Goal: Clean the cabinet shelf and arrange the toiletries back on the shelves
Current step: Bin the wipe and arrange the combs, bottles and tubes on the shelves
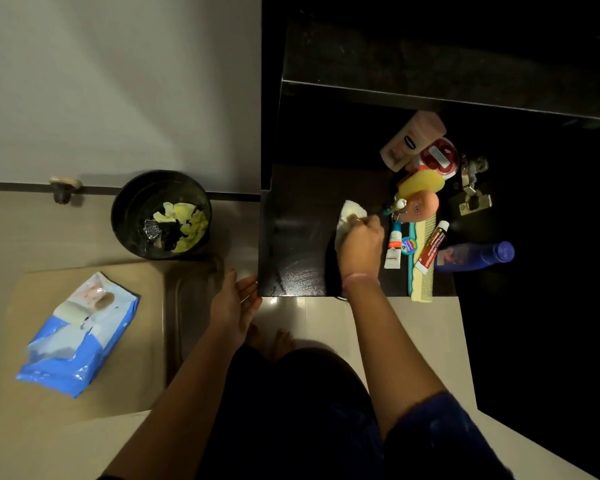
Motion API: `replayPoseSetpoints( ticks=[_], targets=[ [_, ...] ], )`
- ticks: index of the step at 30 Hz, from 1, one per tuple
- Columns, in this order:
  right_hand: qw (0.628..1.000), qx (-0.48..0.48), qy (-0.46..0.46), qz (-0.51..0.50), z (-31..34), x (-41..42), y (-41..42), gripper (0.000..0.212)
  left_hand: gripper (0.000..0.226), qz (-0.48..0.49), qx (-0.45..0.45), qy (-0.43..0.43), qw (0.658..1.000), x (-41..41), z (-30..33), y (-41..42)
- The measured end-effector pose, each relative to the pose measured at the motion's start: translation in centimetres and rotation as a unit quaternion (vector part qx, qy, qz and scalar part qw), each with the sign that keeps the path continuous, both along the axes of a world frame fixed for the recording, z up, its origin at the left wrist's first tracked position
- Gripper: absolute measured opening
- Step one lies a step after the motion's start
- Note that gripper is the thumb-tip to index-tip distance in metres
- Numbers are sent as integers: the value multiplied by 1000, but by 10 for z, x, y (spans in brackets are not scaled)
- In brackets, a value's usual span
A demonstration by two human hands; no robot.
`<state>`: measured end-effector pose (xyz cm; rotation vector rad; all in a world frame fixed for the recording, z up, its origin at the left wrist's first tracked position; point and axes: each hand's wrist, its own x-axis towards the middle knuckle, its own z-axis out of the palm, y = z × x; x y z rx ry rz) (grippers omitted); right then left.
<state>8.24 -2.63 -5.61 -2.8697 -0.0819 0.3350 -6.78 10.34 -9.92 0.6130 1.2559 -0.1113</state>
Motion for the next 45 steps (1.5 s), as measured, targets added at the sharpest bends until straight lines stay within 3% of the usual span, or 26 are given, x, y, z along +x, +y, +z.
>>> replayPoseSetpoints(
  ticks=[3, 6, 10, 12, 14, 17, 20, 23, 28, 31, 36, 45],
  targets=[
    [990, -33, -22, 132, -6, -13, 33, 42, 41, 6, -1, 7, 1000, 2, -2, -1],
    [954, -19, -14, 300, -17, -62, 53, 58, 40, 18, 9, 14, 1000, 4, -1, -3],
    [921, -4, 60, 385, -9, -123, 40, 32, 32, 31, 26, 34, 999, 4, 1, -4],
    [934, 69, 83, 341, -7, -123, 25, 20, 33, 24, 22, 36, 999, 5, 0, -4],
    [951, 145, 111, 250, 6, -100, 16, 22, 34, 22, 18, 37, 999, 7, 1, -5],
    [978, 156, 22, 134, 28, -37, 11, 24, 36, 27, 13, 36, 999, 7, -2, -7],
    [992, 79, -53, 77, 33, 32, 18, 28, 35, 37, 2, 32, 999, 6, -3, -8],
    [998, -8, -44, 54, 21, 79, 29, 32, 34, 47, -7, 26, 999, 4, -6, -7],
    [993, -96, -35, 64, -15, 103, 43, 32, 34, 45, -7, 20, 999, 2, -8, -8],
    [988, -75, -29, 129, -16, 95, 69, 36, 34, 52, 0, 17, 998, 2, -10, -9],
    [950, -37, -23, 310, -8, 58, 105, 43, 32, 51, 7, 21, 998, 0, -5, -10],
    [939, -16, -36, 342, -14, -25, 71, 45, 36, 59, 22, 32, 998, -2, 19, -12]
  ],
)
